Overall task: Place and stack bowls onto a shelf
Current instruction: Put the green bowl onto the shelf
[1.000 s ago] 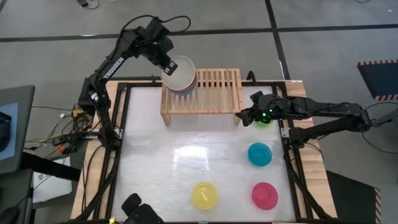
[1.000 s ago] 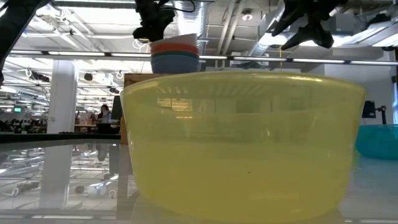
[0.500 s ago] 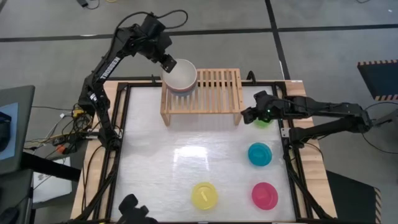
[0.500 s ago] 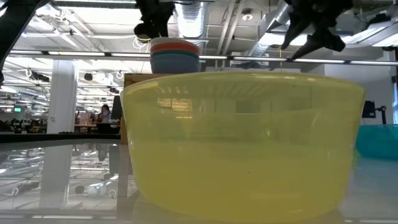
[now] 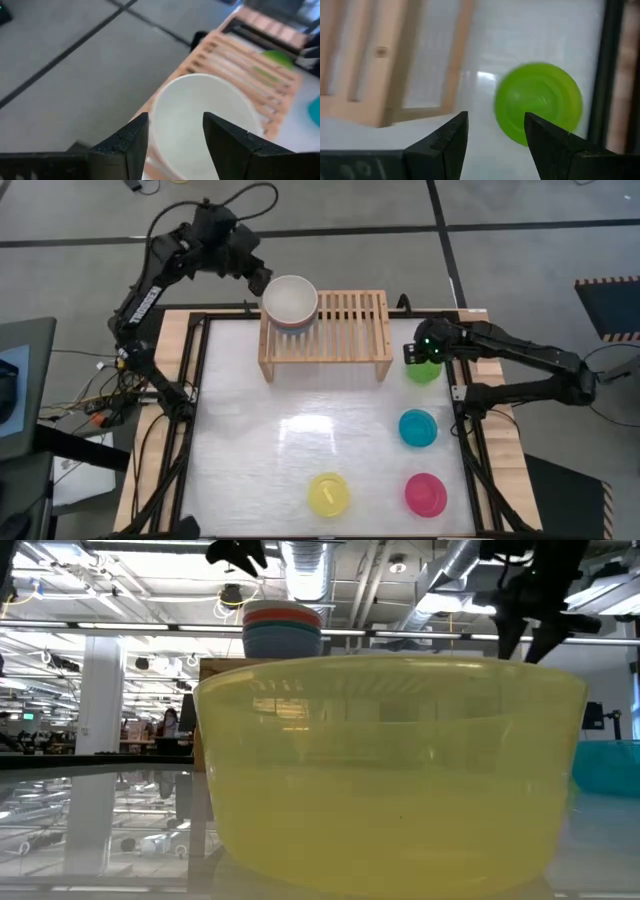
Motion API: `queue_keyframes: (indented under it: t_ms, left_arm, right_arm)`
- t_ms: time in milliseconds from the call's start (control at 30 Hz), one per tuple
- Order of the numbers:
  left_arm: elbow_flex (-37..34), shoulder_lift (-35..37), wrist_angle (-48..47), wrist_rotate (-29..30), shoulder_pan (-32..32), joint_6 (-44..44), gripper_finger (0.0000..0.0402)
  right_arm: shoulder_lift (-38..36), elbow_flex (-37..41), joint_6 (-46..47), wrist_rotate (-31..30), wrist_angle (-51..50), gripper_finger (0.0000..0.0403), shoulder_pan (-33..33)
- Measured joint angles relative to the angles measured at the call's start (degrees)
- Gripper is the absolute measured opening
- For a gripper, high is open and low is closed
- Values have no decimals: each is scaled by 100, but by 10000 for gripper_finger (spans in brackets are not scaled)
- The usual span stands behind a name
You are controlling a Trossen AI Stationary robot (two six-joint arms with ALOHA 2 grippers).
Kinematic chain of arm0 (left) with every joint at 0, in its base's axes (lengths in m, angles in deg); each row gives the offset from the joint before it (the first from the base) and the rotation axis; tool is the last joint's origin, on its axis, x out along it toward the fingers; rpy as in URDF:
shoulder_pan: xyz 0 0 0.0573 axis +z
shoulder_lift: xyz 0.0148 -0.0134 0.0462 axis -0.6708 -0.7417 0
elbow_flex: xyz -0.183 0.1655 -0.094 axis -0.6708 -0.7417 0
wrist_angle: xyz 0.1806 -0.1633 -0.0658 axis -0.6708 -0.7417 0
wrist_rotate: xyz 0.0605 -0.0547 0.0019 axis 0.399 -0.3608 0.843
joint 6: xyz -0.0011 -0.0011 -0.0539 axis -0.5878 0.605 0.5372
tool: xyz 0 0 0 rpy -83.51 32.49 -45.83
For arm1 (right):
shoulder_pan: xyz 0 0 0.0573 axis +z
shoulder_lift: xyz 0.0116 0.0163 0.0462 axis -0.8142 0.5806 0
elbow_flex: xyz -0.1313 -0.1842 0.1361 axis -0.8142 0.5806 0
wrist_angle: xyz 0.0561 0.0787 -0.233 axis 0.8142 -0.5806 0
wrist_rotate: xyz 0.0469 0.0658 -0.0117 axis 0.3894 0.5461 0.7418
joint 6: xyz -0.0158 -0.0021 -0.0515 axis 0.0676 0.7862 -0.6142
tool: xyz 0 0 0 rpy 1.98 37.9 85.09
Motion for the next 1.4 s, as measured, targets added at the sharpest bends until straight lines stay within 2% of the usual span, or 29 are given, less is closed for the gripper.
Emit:
queue_keyframes:
  t_ms: [67,167,233,333,433,533,733,967,1100,1267,1333,1400]
  left_arm:
    - [-848,451,642,-50,-139,76,171]
    - [-2721,1478,2264,1,-404,396,171]
    - [-4049,2281,3419,-15,-492,656,171]
    - [-5683,3376,4812,-18,-561,1039,171]
    - [-6831,4189,5621,-85,-668,1351,171]
    - [-7573,4710,5726,-93,-881,1518,171]
    - [-8322,5216,5737,199,-1387,1793,171]
    - [-8446,5195,5717,597,-1804,1836,171]
    - [-8446,5169,5701,607,-1905,1836,171]
    - [-8446,5163,5690,675,-2040,1766,171]
    - [-8446,5163,5688,725,-2081,1706,171]
    - [-8446,5163,5688,733,-2107,1649,171]
  right_arm:
    - [2,0,4,62,-256,216,-198]
    - [-10,125,54,77,-478,212,-392]
    - [-38,379,100,195,-435,209,-472]
    - [-57,894,154,427,-266,203,-646]
    - [-32,1454,154,570,118,197,-932]
    - [2,1892,157,710,297,192,-1254]
    - [-5,2388,147,729,587,191,-1790]
    - [-2,2827,-210,834,1581,184,-2553]
    - [0,3019,-315,840,1759,140,-2848]
    - [-38,2961,-550,1006,1878,33,-2913]
    - [-160,2754,-644,927,1829,22,-2832]
    - [-316,2429,-639,575,1629,25,-2738]
